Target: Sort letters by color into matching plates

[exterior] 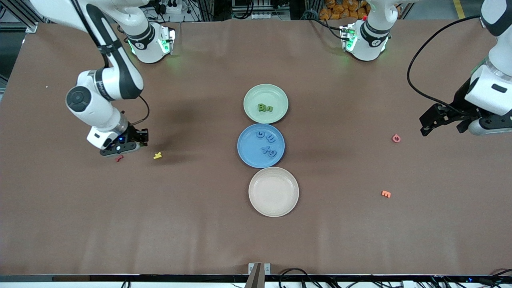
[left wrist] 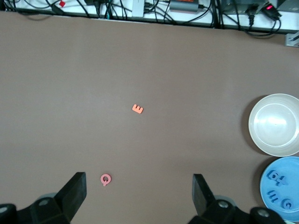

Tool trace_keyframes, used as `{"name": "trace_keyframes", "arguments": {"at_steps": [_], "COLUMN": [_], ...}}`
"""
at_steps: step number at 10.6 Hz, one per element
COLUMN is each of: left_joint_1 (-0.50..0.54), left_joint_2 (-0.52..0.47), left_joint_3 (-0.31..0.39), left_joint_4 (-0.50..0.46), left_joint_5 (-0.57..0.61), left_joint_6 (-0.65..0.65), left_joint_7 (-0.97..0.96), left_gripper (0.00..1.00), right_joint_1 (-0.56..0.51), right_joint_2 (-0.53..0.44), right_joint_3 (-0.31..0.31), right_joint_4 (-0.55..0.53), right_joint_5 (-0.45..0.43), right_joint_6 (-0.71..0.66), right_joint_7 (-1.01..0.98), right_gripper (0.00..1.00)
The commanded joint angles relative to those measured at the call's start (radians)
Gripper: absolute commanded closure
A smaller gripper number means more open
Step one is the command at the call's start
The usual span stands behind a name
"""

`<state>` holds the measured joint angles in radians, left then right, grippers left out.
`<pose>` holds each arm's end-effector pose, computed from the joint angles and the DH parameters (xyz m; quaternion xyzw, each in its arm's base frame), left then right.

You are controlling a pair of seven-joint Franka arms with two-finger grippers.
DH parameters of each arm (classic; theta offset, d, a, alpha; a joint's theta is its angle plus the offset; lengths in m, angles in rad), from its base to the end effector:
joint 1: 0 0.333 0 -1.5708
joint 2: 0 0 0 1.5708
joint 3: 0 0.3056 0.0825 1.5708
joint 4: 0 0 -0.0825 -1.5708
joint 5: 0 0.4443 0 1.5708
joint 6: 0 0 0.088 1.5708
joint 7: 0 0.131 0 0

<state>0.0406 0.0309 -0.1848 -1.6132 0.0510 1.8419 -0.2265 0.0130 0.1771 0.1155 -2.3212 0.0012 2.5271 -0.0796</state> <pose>0.6471 -0.0872 0.5749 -0.9942 -0.0369 -0.1014 0.0037 0.5546 0.0737 0.1855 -0.9946 -0.1023 -0.0147 0.0109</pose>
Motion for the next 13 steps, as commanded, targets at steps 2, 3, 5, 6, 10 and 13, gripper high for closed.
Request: {"name": "trace_keyframes", "arguments": {"at_steps": [2,3,5,6,10,13], "left_joint_1": [-0.12,-0.119,-0.12,-0.122,-0.12,-0.123], "left_joint_2": [-0.074,-0.075,-0.059,-0.058,-0.058,-0.048], "left_joint_3": [0.136,0.137,0.131,0.128,0.13,0.127], "left_joint_4": [0.015,0.028,0.082,0.088,0.087,0.093], "left_joint_5": [-0.072,-0.074,-0.074,-0.076,-0.086,-0.091], "left_joint_6": [-0.191,-0.219,-0.268,-0.277,-0.277,-0.265], "left_joint_7": [0.175,0.182,0.181,0.179,0.18,0.159], "left_gripper": [0.0,0.0,0.0,0.0,0.0,0.0], "right_joint_1": [0.024,0.028,0.039,0.042,0.064,0.113], "right_joint_2": [-0.038,-0.034,-0.034,-0.033,-0.027,-0.01], "right_joint_3": [0.117,0.15,0.202,0.225,0.303,0.342], "right_joint_4": [-0.012,-0.001,0.016,0.025,0.032,0.062], "right_joint_5": [0.019,0.019,0.019,0.019,0.019,0.019], "right_joint_6": [-0.011,-0.011,-0.011,-0.011,-0.002,0.002], "right_joint_7": [0.223,0.283,0.377,0.42,0.552,0.674], "right_gripper": [0.99,1.0,1.0,1.0,1.0,1.0]}}
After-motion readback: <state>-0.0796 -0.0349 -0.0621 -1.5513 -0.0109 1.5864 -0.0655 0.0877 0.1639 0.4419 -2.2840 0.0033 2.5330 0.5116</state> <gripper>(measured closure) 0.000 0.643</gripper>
